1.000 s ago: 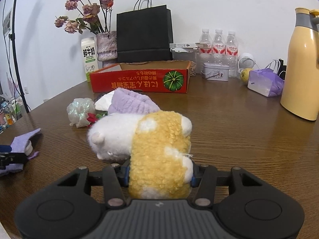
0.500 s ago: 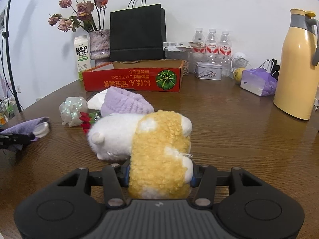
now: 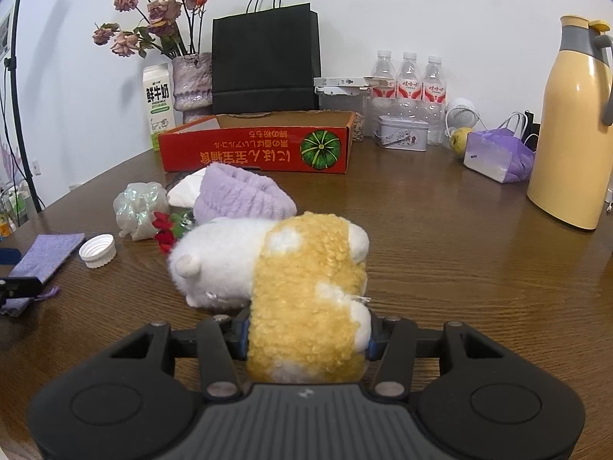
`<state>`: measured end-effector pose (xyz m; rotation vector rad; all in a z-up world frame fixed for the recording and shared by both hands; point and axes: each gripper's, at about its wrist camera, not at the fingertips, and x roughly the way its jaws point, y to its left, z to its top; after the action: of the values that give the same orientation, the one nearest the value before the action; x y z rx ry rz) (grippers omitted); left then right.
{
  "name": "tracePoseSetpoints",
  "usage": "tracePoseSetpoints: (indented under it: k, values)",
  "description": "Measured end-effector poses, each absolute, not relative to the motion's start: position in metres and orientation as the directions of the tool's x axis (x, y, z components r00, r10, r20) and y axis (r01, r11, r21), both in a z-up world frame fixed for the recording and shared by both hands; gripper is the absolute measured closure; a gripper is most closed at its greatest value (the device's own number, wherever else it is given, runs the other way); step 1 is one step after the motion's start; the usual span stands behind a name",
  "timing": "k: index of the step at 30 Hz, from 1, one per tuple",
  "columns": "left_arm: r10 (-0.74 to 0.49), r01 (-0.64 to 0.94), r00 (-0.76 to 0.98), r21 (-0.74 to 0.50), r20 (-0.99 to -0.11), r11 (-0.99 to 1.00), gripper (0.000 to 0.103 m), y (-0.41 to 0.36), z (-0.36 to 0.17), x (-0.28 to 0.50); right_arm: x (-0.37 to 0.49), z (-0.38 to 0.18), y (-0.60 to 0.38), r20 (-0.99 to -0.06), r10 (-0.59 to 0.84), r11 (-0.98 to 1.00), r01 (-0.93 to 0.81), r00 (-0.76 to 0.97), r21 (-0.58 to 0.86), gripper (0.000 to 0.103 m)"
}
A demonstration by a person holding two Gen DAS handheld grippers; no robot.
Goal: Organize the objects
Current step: 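Grasp the lilac cloth pouch with the left gripper while the right gripper holds the plush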
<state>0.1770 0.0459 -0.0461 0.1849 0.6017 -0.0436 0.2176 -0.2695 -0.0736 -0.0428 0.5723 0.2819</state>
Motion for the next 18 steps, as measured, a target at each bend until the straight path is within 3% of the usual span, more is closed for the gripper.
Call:
tracePoseSetpoints:
  k: [4, 7, 12, 13, 15, 17, 18]
  values:
    - [0.088, -0.023, 0.822, 0.122, -0.563, 0.992, 0.003, 0.056, -0.046, 0.18, 0.218, -0.074, -0.27, -0.542, 0.253, 0.96, -0.276, 0.802, 0.039, 0.054]
    - [0.147, -0.107, 0.79, 0.102, -0.595, 0.989, 0.0, 0.063, -0.05, 0.187, 0.218, -0.074, -0.27, -0.543, 0.255, 0.96, -0.278, 0.8, 0.04, 0.054]
    - [0.135, -0.19, 0.752, -0.015, -0.645, 0.982, 0.0, 0.08, -0.057, 0.194, 0.219, -0.074, -0.27, -0.546, 0.256, 0.96, -0.278, 0.798, 0.043, 0.054]
    - [0.142, -0.193, 0.753, -0.01, -0.642, 0.981, 0.002, 0.079, -0.057, 0.193, 0.219, -0.074, -0.27, -0.546, 0.256, 0.96, -0.278, 0.798, 0.043, 0.054]
    - [0.136, -0.18, 0.77, -0.008, -0.624, 0.984, 0.019, 0.074, -0.055, 0.187, 0.219, -0.074, -0.27, -0.546, 0.256, 0.959, -0.279, 0.798, 0.042, 0.054]
    - [0.11, -0.15, 0.783, -0.015, -0.613, 0.989, 0.046, 0.069, -0.053, 0.182, 0.219, -0.074, -0.27, -0.546, 0.256, 0.959, -0.279, 0.798, 0.042, 0.054]
    - [0.094, -0.132, 0.79, -0.018, -0.606, 0.991, 0.055, 0.067, -0.052, 0.179, 0.219, -0.074, -0.27, -0.546, 0.256, 0.959, -0.279, 0.798, 0.042, 0.054]
